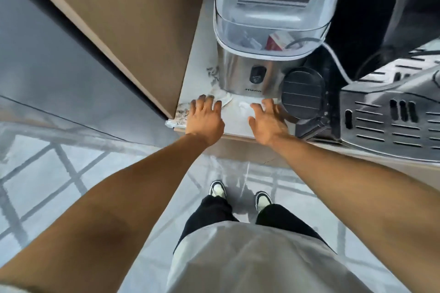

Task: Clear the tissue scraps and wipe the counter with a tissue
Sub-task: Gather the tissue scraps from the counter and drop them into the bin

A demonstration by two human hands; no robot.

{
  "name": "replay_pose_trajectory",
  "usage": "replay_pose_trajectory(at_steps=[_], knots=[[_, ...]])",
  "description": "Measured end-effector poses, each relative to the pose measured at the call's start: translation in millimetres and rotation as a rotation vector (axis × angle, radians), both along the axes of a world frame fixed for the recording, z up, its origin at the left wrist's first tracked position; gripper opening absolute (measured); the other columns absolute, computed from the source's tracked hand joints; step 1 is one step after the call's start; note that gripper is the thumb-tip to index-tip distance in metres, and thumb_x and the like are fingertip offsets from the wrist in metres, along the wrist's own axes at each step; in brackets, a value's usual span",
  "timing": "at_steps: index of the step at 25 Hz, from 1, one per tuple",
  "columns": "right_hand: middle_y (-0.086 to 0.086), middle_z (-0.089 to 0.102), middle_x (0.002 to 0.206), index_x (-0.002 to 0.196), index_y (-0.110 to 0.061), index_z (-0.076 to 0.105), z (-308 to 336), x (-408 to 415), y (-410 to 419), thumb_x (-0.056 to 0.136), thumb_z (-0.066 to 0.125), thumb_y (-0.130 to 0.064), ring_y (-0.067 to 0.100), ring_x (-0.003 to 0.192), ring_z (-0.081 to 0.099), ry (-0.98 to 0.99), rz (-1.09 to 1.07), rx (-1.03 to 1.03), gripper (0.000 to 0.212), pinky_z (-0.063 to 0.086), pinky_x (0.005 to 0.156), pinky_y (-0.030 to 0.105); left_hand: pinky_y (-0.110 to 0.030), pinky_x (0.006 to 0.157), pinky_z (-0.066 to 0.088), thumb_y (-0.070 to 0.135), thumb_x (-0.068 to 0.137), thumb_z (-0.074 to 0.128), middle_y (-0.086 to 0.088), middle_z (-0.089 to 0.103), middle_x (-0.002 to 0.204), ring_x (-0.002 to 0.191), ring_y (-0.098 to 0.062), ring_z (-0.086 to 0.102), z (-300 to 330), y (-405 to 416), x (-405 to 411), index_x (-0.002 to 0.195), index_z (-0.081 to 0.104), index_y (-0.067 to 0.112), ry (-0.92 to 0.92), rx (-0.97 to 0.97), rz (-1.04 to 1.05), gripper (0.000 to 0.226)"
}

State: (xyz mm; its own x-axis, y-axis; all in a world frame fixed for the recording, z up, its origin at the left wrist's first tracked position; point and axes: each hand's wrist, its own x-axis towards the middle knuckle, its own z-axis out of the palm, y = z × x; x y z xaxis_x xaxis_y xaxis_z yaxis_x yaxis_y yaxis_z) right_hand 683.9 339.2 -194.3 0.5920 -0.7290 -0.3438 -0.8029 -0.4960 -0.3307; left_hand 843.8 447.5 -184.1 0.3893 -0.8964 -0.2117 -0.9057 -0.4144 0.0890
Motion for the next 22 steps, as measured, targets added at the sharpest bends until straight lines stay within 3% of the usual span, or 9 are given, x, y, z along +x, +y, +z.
replay_pose_trajectory(at_steps=[5,9,14,22], knots=[[0.011,0.038,0.128,0.126,-0.014,0.052,-7.0,25.4,5.0,0.097,0.049,-0.024,0.032,0.115,0.037,-0.033,-0.152,-0.089,0.031,0.036,0.105,0.042,-0.048,0.099,0.038,0.002,0.083,0.047,-0.014,0.049,0.13,0.118,-0.036,0.043,-8.4,-26.8,31.0,0.135,0.047,0.013,0.072,-0.009,-0.155,0.053],[0.012,0.042,0.126,0.128,-0.015,0.05,-11.3,29.6,7.9,0.095,0.056,-0.025,0.032,0.114,0.043,-0.001,-0.206,-0.044,0.035,0.037,0.105,0.041,-0.046,0.095,0.043,0.005,0.09,0.051,-0.015,0.051,0.125,0.114,-0.037,0.049,-20.0,-39.6,38.9,0.138,0.048,0.02,0.116,0.031,-0.218,0.051],[0.014,0.054,0.117,0.121,-0.01,0.055,-12.7,31.9,9.3,0.095,0.056,-0.022,0.033,0.107,0.055,-0.063,-0.291,-0.022,0.028,0.046,0.093,0.039,-0.046,0.086,0.05,-0.001,0.09,0.049,-0.016,0.048,0.125,0.108,-0.038,0.055,-26.8,-40.1,33.6,0.133,0.05,0.012,0.206,0.035,-0.209,0.045],[0.015,0.065,0.102,0.107,-0.007,0.058,-12.8,7.4,27.9,0.097,0.049,-0.031,0.035,0.092,0.062,-0.063,-0.435,-0.044,0.027,0.048,0.075,0.036,-0.046,0.085,0.052,-0.001,0.086,0.047,-0.016,0.051,0.122,0.107,-0.038,0.057,-25.2,-38.9,10.2,0.124,0.058,0.009,0.278,-0.012,-0.283,0.041]])
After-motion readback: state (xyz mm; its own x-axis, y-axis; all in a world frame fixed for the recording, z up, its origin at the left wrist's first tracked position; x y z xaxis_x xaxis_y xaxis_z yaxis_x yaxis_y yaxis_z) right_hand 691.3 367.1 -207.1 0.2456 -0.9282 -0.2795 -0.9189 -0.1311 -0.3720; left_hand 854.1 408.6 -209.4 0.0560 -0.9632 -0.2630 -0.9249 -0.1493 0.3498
